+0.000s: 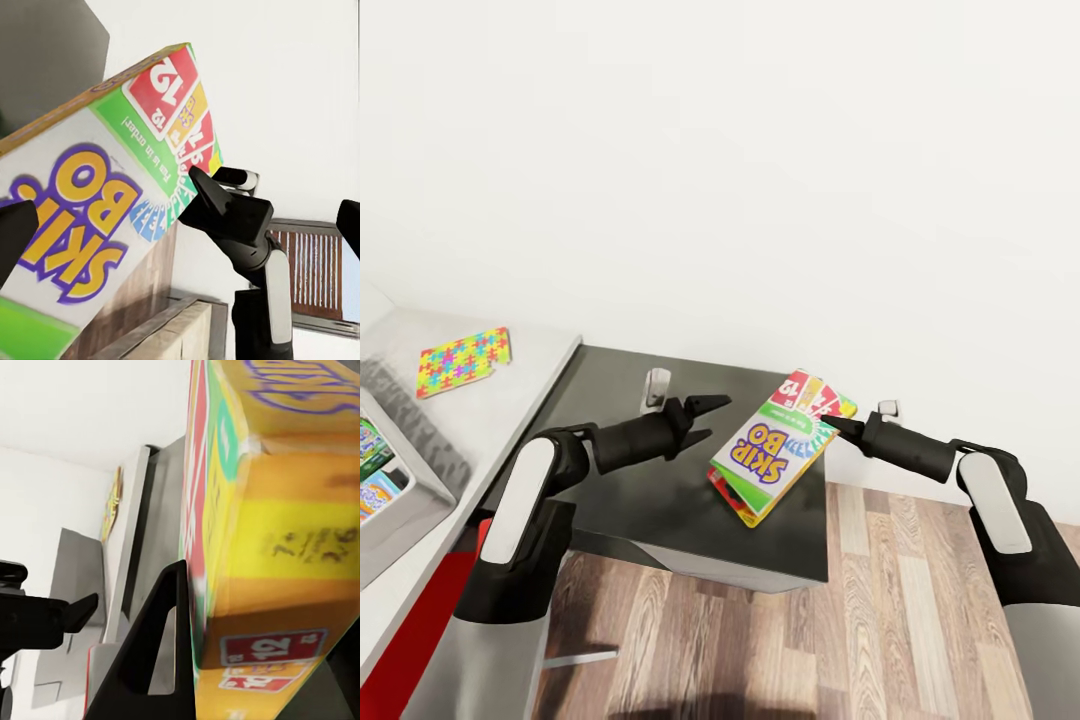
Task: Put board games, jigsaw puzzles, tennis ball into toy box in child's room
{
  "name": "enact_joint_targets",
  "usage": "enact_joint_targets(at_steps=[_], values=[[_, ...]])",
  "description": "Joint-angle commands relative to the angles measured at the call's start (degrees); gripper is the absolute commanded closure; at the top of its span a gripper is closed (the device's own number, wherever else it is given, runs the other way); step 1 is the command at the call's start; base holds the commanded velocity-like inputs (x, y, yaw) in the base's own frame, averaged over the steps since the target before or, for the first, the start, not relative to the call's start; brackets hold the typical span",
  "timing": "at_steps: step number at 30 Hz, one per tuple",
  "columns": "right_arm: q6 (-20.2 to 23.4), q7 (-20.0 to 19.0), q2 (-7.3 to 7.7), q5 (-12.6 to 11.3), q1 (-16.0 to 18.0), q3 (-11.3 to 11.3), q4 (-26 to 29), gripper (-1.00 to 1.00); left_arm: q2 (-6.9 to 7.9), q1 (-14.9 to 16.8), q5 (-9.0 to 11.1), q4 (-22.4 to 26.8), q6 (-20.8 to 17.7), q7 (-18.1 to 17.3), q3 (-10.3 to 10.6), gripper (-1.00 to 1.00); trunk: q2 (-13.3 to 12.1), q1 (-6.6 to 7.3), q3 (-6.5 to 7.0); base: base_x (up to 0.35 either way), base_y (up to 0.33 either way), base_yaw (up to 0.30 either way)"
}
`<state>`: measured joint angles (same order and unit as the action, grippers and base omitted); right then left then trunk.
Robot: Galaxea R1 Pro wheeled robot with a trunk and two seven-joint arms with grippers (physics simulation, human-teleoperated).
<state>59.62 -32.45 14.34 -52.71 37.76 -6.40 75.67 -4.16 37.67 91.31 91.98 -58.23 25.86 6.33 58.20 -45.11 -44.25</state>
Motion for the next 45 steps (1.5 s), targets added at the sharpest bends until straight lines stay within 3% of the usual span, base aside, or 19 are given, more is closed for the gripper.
enact_joint_targets(at_steps=[1, 12, 22, 30, 35, 45], values=[[0.23, -0.65, 0.03, 0.43, 0.04, -0.08, -0.01, 1.00, -0.03, 0.02, 0.52, 0.04, -0.11, 0.60, -0.03, -1.00, -0.39, 0.22, 0.15, 0.000, 0.000, 0.000], [0.38, -6.06, 0.63, 0.51, 0.04, -0.16, 0.00, 1.00, 0.25, 0.05, 0.37, 0.04, -0.19, 0.85, -0.13, -1.00, -4.80, 2.64, 2.12, 0.000, 0.000, 0.000], [0.38, -10.19, 4.09, 0.39, 0.04, 0.20, 0.08, 1.00, 0.65, 0.18, 0.52, 0.04, -0.84, 0.57, -0.27, -1.00, -8.81, 4.83, 3.92, 0.000, 0.000, 0.000], [0.38, -14.75, 5.09, 0.47, 0.04, 0.38, 0.15, 1.00, 1.13, 0.20, 0.75, -0.08, -1.04, 0.43, -0.23, -1.00, -12.02, 6.59, 5.35, 0.000, 0.000, 0.000], [0.38, -17.13, 5.72, 0.67, 0.04, 0.49, 0.17, 1.00, 1.51, 0.27, 1.95, -0.18, -1.11, 0.42, -0.13, -1.00, -14.02, 7.69, 6.25, 0.000, 0.000, 0.000], [0.38, -18.10, 6.94, 0.75, 0.04, 0.58, 0.18, 1.00, 1.87, 0.43, 3.82, -0.46, -1.16, 0.46, -0.10, -1.00, -18.03, 9.88, 8.04, 0.000, 0.000, 0.000]])
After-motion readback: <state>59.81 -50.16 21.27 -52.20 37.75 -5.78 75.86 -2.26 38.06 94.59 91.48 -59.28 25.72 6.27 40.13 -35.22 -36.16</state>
